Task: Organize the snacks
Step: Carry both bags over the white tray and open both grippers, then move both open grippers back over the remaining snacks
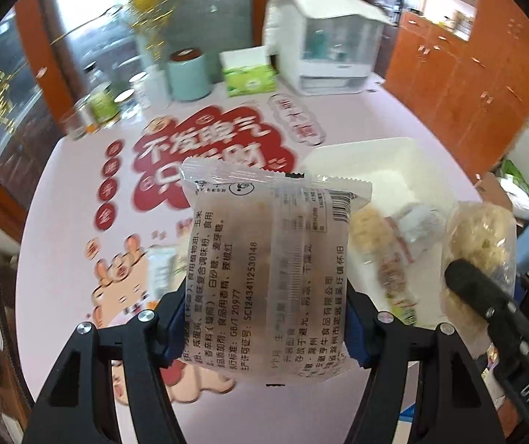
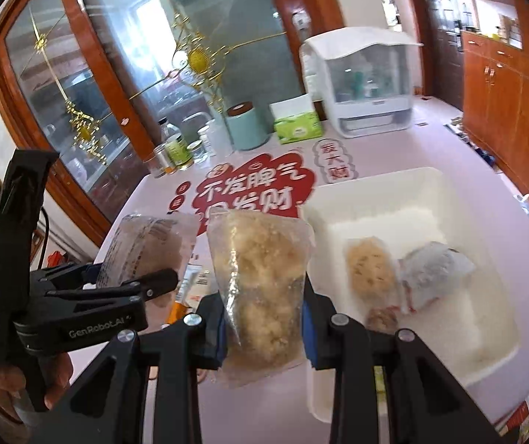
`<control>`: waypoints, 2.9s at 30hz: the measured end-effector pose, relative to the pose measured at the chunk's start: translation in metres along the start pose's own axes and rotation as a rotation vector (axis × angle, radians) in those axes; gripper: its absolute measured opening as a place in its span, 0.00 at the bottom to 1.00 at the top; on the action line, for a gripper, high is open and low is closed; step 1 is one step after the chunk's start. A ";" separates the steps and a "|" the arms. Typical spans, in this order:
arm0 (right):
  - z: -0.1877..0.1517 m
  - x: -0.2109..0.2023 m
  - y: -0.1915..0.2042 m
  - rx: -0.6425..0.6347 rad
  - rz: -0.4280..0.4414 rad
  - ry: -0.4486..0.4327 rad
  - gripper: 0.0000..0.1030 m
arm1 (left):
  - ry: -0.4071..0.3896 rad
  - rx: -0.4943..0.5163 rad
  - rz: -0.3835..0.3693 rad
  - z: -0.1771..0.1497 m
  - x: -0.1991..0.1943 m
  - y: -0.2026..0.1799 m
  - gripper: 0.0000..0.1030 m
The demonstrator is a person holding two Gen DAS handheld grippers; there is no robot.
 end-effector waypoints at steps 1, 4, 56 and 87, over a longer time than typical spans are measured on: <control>0.000 -0.006 -0.006 0.006 -0.011 -0.013 0.30 | -0.008 0.008 -0.008 0.003 -0.002 -0.008 0.64; 0.003 -0.020 -0.022 0.022 -0.047 -0.046 0.30 | -0.039 0.040 -0.028 0.017 -0.008 -0.036 0.64; 0.017 -0.065 -0.126 0.128 -0.264 -0.158 0.54 | -0.218 0.243 0.136 0.058 -0.020 -0.149 0.92; 0.003 -0.055 -0.107 0.115 -0.256 -0.116 0.54 | -0.196 0.217 0.151 0.037 -0.028 -0.124 0.92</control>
Point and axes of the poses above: each gripper's, at about its wrist camera, not at the fingertips, and x roughly the way its jaws point, y to its left, z to its top, the point moved 4 cm from there along x, roughly the way its jaws point, and after that the axes turned 8 degrees about z, right-handed, at the moved point
